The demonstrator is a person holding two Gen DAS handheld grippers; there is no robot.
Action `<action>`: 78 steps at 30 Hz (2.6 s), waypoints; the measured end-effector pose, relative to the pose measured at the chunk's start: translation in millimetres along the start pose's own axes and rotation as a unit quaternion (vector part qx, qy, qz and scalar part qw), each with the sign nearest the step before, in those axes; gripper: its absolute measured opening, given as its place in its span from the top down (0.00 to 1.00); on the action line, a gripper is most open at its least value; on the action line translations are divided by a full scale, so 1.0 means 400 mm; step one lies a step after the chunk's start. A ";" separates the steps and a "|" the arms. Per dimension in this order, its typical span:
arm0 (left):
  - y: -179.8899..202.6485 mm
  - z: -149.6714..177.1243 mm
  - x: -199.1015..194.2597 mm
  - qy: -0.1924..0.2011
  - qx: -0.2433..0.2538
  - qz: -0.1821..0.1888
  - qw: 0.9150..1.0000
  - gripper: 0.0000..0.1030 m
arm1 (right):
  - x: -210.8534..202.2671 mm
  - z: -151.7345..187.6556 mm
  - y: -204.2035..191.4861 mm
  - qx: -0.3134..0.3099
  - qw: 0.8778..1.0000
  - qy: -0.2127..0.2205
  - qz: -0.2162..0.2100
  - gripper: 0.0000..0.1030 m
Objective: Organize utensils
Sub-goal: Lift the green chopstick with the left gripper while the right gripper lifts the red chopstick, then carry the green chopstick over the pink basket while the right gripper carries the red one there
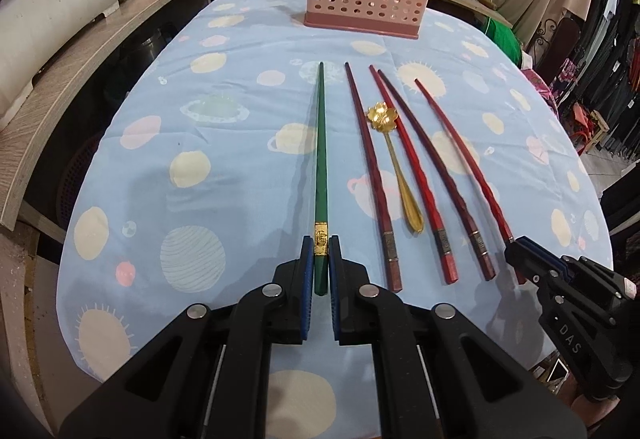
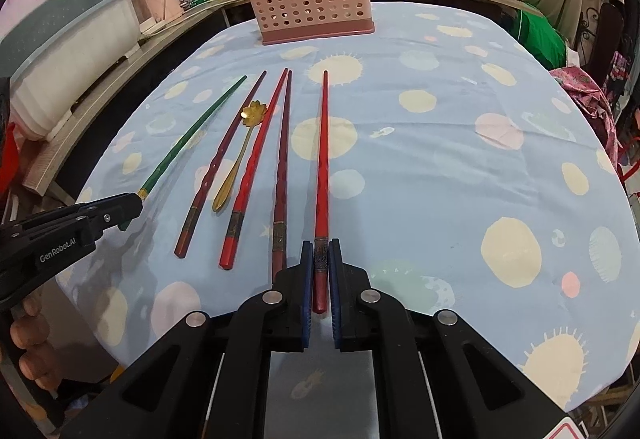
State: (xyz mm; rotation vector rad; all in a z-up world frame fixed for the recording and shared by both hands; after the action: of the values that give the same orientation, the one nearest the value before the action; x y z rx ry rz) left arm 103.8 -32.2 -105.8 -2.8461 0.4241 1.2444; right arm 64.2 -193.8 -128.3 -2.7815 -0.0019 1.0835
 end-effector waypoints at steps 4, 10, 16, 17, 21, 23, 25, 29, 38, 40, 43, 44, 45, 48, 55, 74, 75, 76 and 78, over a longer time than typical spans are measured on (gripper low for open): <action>0.004 -0.025 -0.027 0.013 -0.003 0.006 1.000 0.93 | -0.013 -0.016 0.005 0.004 1.000 0.006 -0.002 0.93; 0.007 -0.066 -0.062 0.031 -0.009 0.012 0.999 0.93 | -0.039 -0.045 0.009 0.010 1.000 0.021 -0.007 0.93; 0.009 -0.105 -0.094 0.044 -0.017 0.019 0.999 0.93 | -0.069 -0.090 0.015 0.015 0.999 0.039 -0.011 0.93; 0.010 -0.112 -0.100 0.047 -0.019 0.020 0.999 0.93 | -0.076 -0.101 0.017 0.015 0.999 0.044 -0.011 0.93; 0.011 -0.148 -0.127 0.062 -0.021 0.023 0.998 0.93 | -0.098 -0.144 0.029 0.018 0.998 0.063 -0.009 0.93; 0.012 -0.167 -0.138 0.069 -0.021 0.024 0.997 0.93 | -0.109 -0.165 0.034 0.019 0.997 0.073 -0.007 0.93; 0.011 -0.185 -0.145 0.075 -0.020 0.024 0.997 0.93 | -0.121 -0.190 0.038 0.019 0.996 0.084 -0.006 0.93; 0.009 -0.217 -0.150 0.083 -0.018 0.020 0.996 0.93 | -0.137 -0.236 0.042 0.019 0.994 0.103 -0.004 0.93; 0.003 -0.300 -0.163 0.106 -0.014 0.010 0.994 0.93 | -0.165 -0.342 0.044 0.016 0.989 0.145 -0.005 0.93; 0.000 -0.317 -0.165 0.111 -0.014 0.009 0.994 0.93 | -0.170 -0.365 0.046 0.016 0.988 0.153 -0.005 0.93; -0.007 -0.347 -0.166 0.118 -0.016 0.008 0.993 0.93 | -0.171 -0.396 0.051 0.014 0.987 0.162 -0.004 0.93; -0.009 -0.358 -0.166 0.121 -0.016 0.008 0.993 0.93 | -0.170 -0.407 0.053 0.014 0.986 0.166 -0.004 0.93; -0.010 -0.365 -0.166 0.123 -0.016 0.007 0.992 0.93 | -0.169 -0.416 0.054 0.014 0.986 0.168 -0.004 0.93; -0.015 -0.397 -0.163 0.129 -0.017 0.006 0.992 0.93 | -0.169 -0.447 0.059 0.015 0.984 0.177 -0.004 0.93; -0.018 -0.477 -0.155 0.145 -0.014 0.001 0.989 0.93 | -0.154 -0.509 0.062 0.016 0.982 0.189 -0.008 0.93; -0.011 -0.686 -0.147 0.183 -0.010 0.012 0.983 0.93 | -0.139 -0.713 0.062 0.044 0.971 0.229 -0.045 0.93; -0.006 -0.707 -0.152 0.190 -0.009 0.015 0.982 0.93 | -0.140 -0.732 0.061 0.046 0.970 0.233 -0.048 0.93; -0.002 -0.727 -0.155 0.195 -0.008 0.017 0.981 0.93 | -0.142 -0.752 0.061 0.048 0.969 0.239 -0.051 0.93; 0.005 -0.764 -0.164 0.206 -0.007 0.018 0.978 0.93 | -0.144 -0.799 0.060 0.054 0.965 0.251 -0.056 0.93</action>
State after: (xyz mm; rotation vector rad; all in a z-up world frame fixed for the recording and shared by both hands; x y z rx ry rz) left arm 280.6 -53.0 151.0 -3.1164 0.4705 0.6508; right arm 235.2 -267.1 139.0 -2.8309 -0.0390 0.3215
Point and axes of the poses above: each gripper's, at about its wrist camera, not at the fingertips, and x roughly the way its jaws point, y to its right, z to its underside, the point moved 9 cm from there along x, roughly the way its jaws point, and after that the axes turned 11 degrees about y, right-handed, at the moved point
